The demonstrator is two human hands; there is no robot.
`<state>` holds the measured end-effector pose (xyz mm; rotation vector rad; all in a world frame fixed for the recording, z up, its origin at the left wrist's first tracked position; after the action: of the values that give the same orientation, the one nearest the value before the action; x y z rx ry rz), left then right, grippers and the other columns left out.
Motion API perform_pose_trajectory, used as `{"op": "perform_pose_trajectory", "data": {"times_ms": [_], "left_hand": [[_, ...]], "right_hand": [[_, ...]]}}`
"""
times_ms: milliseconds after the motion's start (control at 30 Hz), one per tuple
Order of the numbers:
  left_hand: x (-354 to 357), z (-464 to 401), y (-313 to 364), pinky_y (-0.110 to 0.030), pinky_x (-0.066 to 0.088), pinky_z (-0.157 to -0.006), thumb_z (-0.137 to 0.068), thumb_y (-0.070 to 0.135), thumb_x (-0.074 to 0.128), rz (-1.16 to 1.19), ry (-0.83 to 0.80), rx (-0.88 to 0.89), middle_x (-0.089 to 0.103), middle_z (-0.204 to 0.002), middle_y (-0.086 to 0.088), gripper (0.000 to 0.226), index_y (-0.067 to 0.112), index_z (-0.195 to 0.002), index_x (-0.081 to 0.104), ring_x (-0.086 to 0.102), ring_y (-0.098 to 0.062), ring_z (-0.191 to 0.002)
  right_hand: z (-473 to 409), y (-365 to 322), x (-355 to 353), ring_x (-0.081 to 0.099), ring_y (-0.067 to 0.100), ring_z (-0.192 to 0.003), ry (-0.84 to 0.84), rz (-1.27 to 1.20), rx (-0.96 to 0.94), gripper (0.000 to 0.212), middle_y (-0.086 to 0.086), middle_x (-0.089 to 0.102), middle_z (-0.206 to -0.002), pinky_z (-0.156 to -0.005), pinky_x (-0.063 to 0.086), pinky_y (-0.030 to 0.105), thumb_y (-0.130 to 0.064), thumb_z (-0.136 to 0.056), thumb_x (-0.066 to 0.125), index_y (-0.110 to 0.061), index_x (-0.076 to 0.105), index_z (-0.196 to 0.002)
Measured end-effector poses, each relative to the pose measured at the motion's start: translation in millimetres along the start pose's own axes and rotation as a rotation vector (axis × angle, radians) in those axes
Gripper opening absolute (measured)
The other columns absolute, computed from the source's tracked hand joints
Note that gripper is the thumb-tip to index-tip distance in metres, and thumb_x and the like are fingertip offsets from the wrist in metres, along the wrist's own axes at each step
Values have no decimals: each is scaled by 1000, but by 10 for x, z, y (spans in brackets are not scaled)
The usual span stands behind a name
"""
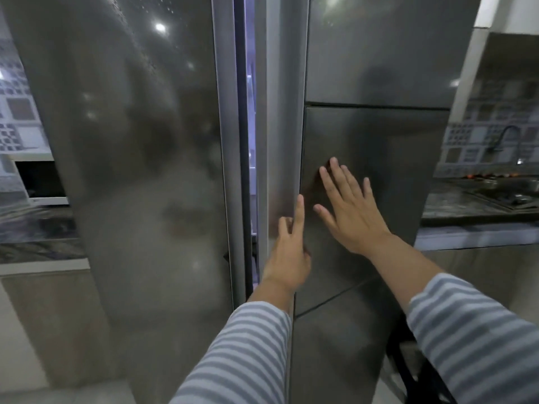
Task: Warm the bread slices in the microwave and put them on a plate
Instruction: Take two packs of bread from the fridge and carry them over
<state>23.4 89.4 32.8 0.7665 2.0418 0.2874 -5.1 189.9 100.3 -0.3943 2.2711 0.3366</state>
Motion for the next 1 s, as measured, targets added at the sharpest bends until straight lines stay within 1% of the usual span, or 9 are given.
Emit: {"op": "perform_pose_trajectory", "data": {"times_ms": [100,233,367,467,567,633,700,800,1000], "left_hand": [[-110,298,230,-32,49,-67,-90,2,48,43,-51,129,41,-133,1,93,42,-147,-14,53,-16,-76],[-541,540,287,-26,49,-66,-86,5,49,-45,148,244,52,-112,2,62,25,-143,36,53,-11,-81],[-822,487,181,-26,45,-68,-80,3,58,-134,215,147,50,-116,-4,57,15,-134,46,57,-22,-93],[-799,408,208,-38,46,-94,-83,15,64,-211,164,117,39,-140,-8,68,14,-144,35,48,-28,-121],[-679,370,365,-45,20,-117,-87,34,63,-219,73,122,10,-158,-10,86,18,-152,9,16,-27,-145],[-590,344,488,-46,3,-120,-88,48,58,-243,33,122,-10,-160,-6,96,19,-151,-8,-6,-22,-148],[-496,324,611,-47,-4,-119,-86,56,55,-268,19,127,-19,-159,-4,102,19,-149,-16,-14,-19,-147],[-332,324,777,-55,-4,-117,-81,55,65,-335,-15,129,-26,-157,-4,116,20,-144,-26,-19,-20,-146],[34,422,1210,-59,-5,-115,-76,55,69,-420,-73,132,-45,-147,-3,132,25,-131,-47,-31,-22,-141]], "right_hand": [[309,-4,-205,-7,18,-149,-46,-14,70,69,0,-15,-160,-119,4,51,-53,-98,19,-20,-5,-153],[595,-85,-598,-8,23,-148,102,43,130,73,6,-7,-162,-118,-3,52,-54,-95,15,-12,1,-154],[700,-315,-1056,-4,31,-148,241,149,93,71,12,-3,-160,-116,0,59,-47,-97,29,-11,7,-154],[713,-575,-1199,0,33,-148,242,274,-21,72,13,2,-161,-115,2,62,-45,-96,37,-11,12,-154],[750,-699,-1160,-1,31,-148,189,328,-81,76,14,2,-161,-115,1,62,-39,-91,47,-8,15,-153],[797,-663,-1105,-4,31,-148,151,375,-72,77,14,0,-161,-116,-2,60,-34,-88,50,-6,17,-152],[874,-532,-1063,-11,31,-148,101,470,-21,79,16,-7,-160,-115,-10,57,-37,-90,49,-6,13,-153],[1040,-262,-1014,-29,36,-141,5,605,73,82,20,-29,-153,-106,-29,55,-50,-97,31,-6,-12,-150],[1426,259,-1190,-36,38,-137,-16,613,126,91,19,-40,-148,-100,-33,60,-57,-95,31,-8,-27,-146]]}}
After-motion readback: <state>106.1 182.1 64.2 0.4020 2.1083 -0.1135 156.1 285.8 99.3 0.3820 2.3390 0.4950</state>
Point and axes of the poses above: each hand's wrist, its own z-axis away from the middle knuckle, its own x-axis out of the palm, y = z × x, the point moved 10 cm from there along -z, towards the middle knuckle
